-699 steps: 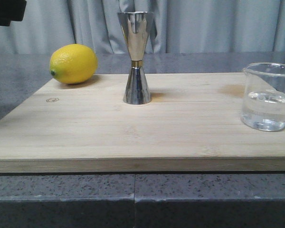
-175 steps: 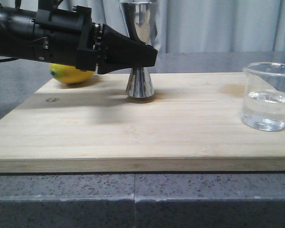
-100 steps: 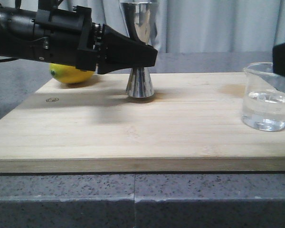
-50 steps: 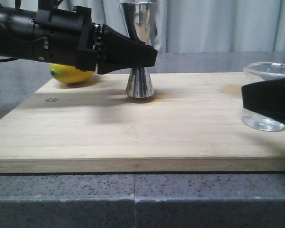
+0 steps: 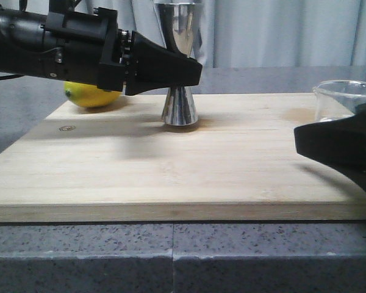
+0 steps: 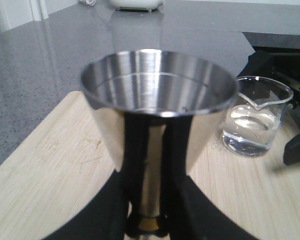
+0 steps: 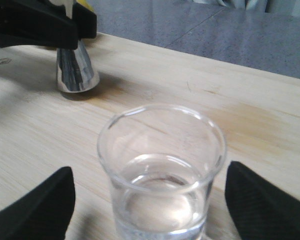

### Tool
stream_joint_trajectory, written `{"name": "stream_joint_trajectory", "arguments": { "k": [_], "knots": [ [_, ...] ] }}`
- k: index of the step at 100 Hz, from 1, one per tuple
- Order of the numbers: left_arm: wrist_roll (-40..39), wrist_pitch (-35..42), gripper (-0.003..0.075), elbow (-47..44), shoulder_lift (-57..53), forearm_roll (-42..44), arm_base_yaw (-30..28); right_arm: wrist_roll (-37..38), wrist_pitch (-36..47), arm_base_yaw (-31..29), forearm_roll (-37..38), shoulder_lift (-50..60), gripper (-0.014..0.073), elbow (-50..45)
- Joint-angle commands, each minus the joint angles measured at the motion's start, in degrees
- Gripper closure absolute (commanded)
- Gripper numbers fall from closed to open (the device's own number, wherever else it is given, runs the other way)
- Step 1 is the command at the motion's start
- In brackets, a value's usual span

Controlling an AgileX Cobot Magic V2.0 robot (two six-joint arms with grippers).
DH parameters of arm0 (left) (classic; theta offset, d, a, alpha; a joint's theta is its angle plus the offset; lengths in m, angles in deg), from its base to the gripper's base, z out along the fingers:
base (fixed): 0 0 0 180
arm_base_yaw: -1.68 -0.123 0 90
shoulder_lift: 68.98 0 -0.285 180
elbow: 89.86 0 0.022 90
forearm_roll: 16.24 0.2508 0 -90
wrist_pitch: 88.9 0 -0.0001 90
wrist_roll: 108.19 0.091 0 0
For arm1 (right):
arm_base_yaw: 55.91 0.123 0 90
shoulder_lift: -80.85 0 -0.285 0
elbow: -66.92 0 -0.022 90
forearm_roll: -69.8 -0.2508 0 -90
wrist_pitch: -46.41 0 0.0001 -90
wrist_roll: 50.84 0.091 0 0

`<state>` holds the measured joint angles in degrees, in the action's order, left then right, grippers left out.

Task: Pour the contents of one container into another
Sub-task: 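Reach the right gripper to the glass beaker and grasp it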

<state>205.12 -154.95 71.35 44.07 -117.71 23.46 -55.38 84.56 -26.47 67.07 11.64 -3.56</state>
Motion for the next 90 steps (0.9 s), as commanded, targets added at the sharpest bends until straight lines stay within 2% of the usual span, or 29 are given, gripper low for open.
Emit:
{"name": "stream_joint_trajectory", "arguments": {
  "k": [1,46,70,90],
  "knots": [
    [-0.08,-6.12,0.0713,1.59,-2.62,-4.63,0.54,-0.13,6.3,-0.03,-0.09,-0.83,0.0064,1.29],
    [-0.08,-6.12,0.0713,1.59,-2.62,-4.63,0.54,-0.13,10.15,-0.03,-0.56,-4.76,0.0092,1.29],
    [-0.08,-6.12,0.0713,1.59,-2.62,-4.63,0.54,-0.13,10.15,-0.03,-0.62,-4.76,0.0274,1.29],
    [-0.08,-6.12,0.0713,1.59,-2.62,-4.63,0.54,-0.13,10.15,-0.03,-0.62,-4.76,0.0316,1.29]
  ]
}}
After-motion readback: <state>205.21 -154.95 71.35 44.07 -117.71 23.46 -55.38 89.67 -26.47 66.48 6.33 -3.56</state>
